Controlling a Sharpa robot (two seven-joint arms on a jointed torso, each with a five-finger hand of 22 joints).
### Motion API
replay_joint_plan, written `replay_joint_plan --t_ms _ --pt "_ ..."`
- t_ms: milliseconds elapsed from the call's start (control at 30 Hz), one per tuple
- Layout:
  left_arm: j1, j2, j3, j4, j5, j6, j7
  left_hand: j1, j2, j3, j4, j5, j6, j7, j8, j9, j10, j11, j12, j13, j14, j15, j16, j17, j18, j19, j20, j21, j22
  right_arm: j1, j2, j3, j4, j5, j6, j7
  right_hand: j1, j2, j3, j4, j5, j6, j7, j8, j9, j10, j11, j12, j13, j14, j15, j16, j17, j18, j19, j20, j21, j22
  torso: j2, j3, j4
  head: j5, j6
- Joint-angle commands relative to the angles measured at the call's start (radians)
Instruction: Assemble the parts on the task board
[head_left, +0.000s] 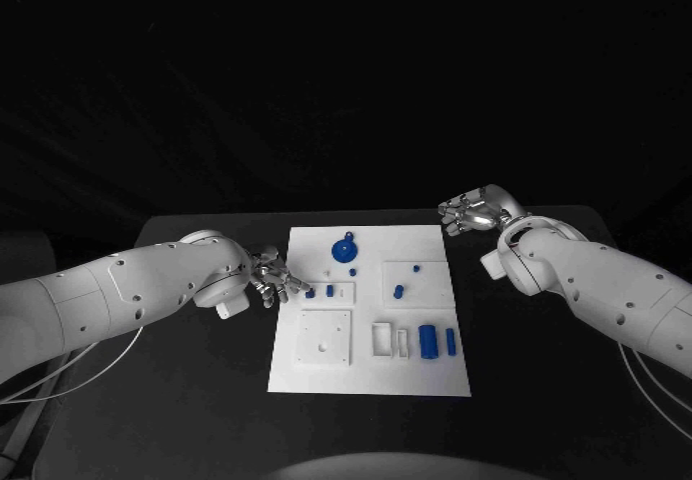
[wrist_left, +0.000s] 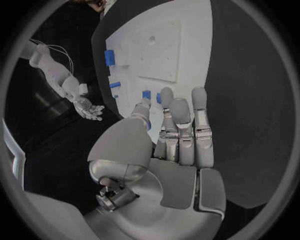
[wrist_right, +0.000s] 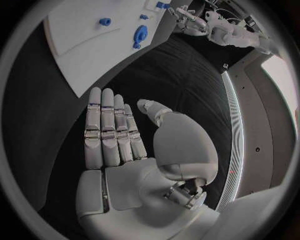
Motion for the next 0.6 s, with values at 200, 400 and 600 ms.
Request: replay_joint_plan --t_ms 200,400,600 --pt "-0.003 0.012 -0.004 -0.006 -0.017 0.030 0.007 -0.013 -0.007 -0.003 0.015 -0.009 -0.008 0.003 0.003 0.002 0.034 0.005 0.004 0.001 0.006 0.002 0.002 0.002 -0.006 0.007 0.002 -0.003 0.015 -0.001 0.003 0.001 -0.001 -0.001 0.006 0.004 -0.008 0.002 0.000 0.002 0.005 -0.001 0.004 -0.003 0.000 -0.001 0.002 -0.002 -0.001 0.002 0.001 -0.007 -0.001 0.002 -0.006 0.000 0.003 -0.001 0.000 -0.0004 -0.0003 -0.001 -0.001" --pt "-0.006 0.021 -0.006 -0.012 -0.011 0.037 0.009 -0.014 -0.008 0.002 0.024 -0.010 -0.007 0.003 0.006 0.004 0.034 0.005 0.005 0.002 0.006 0.002 0.003 0.003 -0.006 0.007 0.002 -0.003 0.015 -0.002 0.005 0.001 -0.001 -0.001 0.006 0.004 -0.008 0.002 0.000 0.002 0.005 -0.001 0.004 -0.003 0.000 -0.001 0.002 -0.002 -0.001 0.002 0.001 -0.007 -0.001 0.002 -0.006 0.000 0.003 -0.001 0.000 -0.0001 -0.0007 -0.003 -0.001" --pt "-0.009 0.027 -0.007 -0.018 -0.008 0.042 0.011 -0.010 0.001 0.006 0.023 -0.009 0.003 0.001 0.012 0.007 0.035 0.005 0.007 0.003 0.007 0.002 0.004 0.004 -0.006 0.008 0.002 -0.003 0.015 -0.002 0.006 0.001 -0.001 -0.001 0.007 0.004 -0.008 0.002 0.000 0.002 0.005 -0.001 0.004 -0.003 0.000 -0.001 0.002 -0.002 -0.001 0.002 0.001 -0.007 -0.001 0.002 -0.006 0.000 0.003 -0.001 -0.001 0.0007 0.0003 -0.003 -0.001"
